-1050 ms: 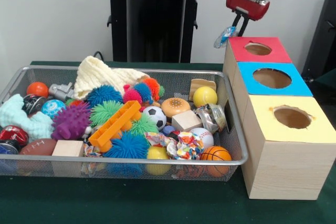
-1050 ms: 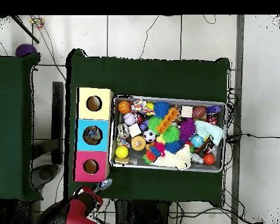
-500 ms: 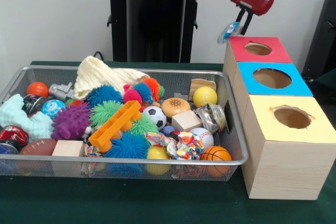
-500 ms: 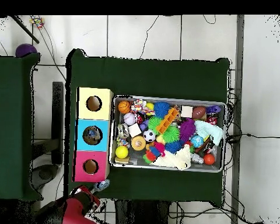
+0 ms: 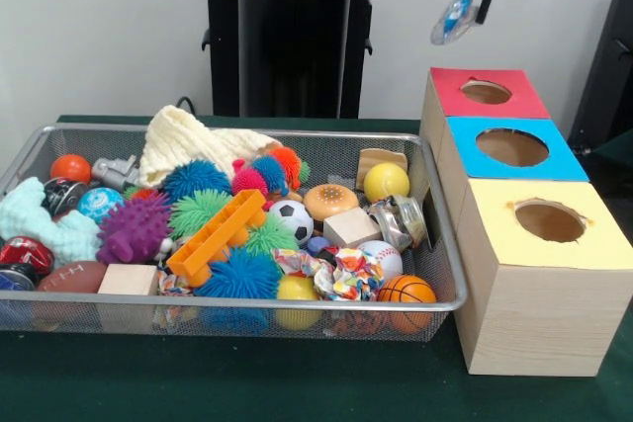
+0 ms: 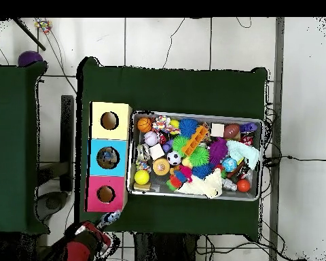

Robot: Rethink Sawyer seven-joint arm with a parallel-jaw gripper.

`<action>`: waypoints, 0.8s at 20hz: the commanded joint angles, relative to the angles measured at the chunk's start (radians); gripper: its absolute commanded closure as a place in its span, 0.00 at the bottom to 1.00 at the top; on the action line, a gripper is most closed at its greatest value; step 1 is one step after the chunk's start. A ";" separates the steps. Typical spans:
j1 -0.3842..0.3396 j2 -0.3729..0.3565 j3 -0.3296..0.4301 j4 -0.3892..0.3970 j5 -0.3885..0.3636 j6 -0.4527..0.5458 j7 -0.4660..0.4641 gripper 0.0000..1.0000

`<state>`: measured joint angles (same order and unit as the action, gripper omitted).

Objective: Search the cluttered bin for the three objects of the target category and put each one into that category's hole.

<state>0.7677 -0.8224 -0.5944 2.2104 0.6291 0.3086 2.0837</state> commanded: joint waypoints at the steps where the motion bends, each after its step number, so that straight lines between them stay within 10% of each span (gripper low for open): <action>1: -0.011 -0.189 -0.099 0.071 -0.118 0.124 0.094 1.00; 11: -0.183 -0.250 -0.086 0.079 -0.219 0.108 0.026 1.00; 16: -0.297 -0.162 0.013 -0.041 -0.228 0.119 0.054 1.00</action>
<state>0.5831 -1.0228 -0.6605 2.2371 0.4414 0.3208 2.0837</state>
